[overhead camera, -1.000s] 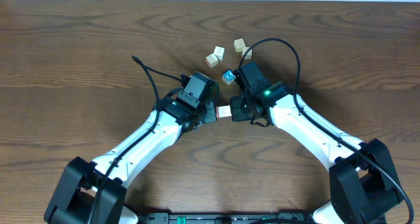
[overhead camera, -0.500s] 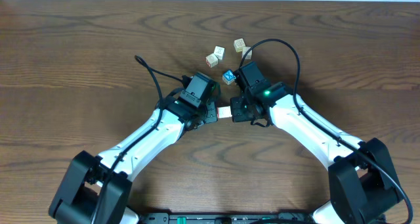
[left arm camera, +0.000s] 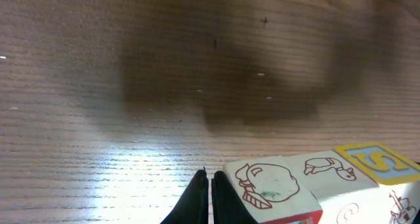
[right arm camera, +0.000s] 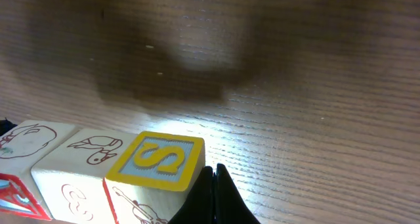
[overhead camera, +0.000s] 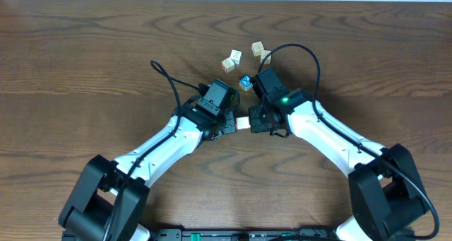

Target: Lift 3 blocks

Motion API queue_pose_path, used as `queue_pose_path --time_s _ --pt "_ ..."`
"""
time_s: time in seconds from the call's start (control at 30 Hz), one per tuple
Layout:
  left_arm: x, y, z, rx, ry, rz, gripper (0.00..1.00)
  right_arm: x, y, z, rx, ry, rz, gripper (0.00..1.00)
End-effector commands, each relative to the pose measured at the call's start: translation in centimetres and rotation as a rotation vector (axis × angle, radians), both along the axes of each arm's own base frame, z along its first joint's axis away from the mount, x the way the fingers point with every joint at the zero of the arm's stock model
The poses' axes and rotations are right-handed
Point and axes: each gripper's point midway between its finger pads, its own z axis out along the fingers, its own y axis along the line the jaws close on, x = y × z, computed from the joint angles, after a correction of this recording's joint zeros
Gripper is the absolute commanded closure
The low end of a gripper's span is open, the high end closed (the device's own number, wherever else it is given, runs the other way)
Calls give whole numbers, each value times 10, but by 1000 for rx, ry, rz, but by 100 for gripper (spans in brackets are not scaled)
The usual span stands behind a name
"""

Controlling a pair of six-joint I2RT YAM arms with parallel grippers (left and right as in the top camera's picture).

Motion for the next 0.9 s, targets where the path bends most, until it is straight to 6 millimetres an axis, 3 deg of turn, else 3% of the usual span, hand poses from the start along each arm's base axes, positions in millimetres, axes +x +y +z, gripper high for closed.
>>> queue_pose_path --time_s 0.0,0.27,0.87 --pt "-31 -69 26 -245 56 -187 93 -38 74 17 296 136 183 99" --pt "-39 -63 12 -243 81 -162 93 -38 73 17 292 133 183 99" --pt "-38 -64 12 -246 76 -163 93 -41 66 5 264 136 179 99"
